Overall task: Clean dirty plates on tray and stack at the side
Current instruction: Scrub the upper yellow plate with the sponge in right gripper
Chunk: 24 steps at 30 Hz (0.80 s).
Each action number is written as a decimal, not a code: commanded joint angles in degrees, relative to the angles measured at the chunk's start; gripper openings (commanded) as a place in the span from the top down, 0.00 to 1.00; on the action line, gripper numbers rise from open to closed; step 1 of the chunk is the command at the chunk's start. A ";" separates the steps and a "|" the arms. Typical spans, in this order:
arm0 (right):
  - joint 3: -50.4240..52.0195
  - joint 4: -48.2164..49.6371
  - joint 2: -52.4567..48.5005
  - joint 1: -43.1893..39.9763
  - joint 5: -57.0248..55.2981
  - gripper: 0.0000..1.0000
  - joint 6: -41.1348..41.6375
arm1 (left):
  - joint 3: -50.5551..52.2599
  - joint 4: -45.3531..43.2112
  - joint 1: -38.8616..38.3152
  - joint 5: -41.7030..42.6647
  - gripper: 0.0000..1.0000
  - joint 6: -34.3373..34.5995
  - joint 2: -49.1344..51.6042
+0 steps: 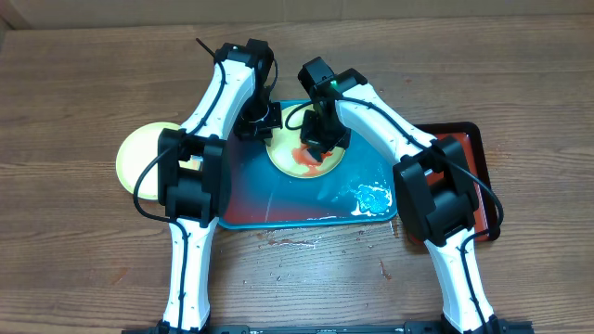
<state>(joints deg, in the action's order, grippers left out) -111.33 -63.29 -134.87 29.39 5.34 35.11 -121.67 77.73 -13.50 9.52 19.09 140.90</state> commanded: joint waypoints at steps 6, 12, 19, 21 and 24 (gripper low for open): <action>-0.07 -0.72 -1.57 -1.29 -19.71 0.96 -8.55 | 0.46 0.39 1.20 -1.99 0.96 -1.33 1.14; -0.07 0.26 -1.55 -1.27 -23.74 0.96 -12.52 | 0.46 0.35 1.20 -1.99 0.96 -1.33 1.14; 0.02 8.41 -2.12 -0.94 0.92 0.96 -15.85 | 0.46 -0.02 0.98 -2.01 0.96 -1.53 1.14; 0.02 10.99 -3.02 -0.94 7.63 0.96 -15.41 | 0.46 -0.02 0.98 -2.01 0.96 -1.53 1.14; 0.02 11.82 -5.14 -0.94 12.96 0.96 -13.90 | 0.46 0.00 0.98 -1.99 0.96 -1.53 1.14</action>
<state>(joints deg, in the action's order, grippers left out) -111.42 -51.99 -136.03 28.14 5.45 20.82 -121.54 77.82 -12.80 8.62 18.04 140.90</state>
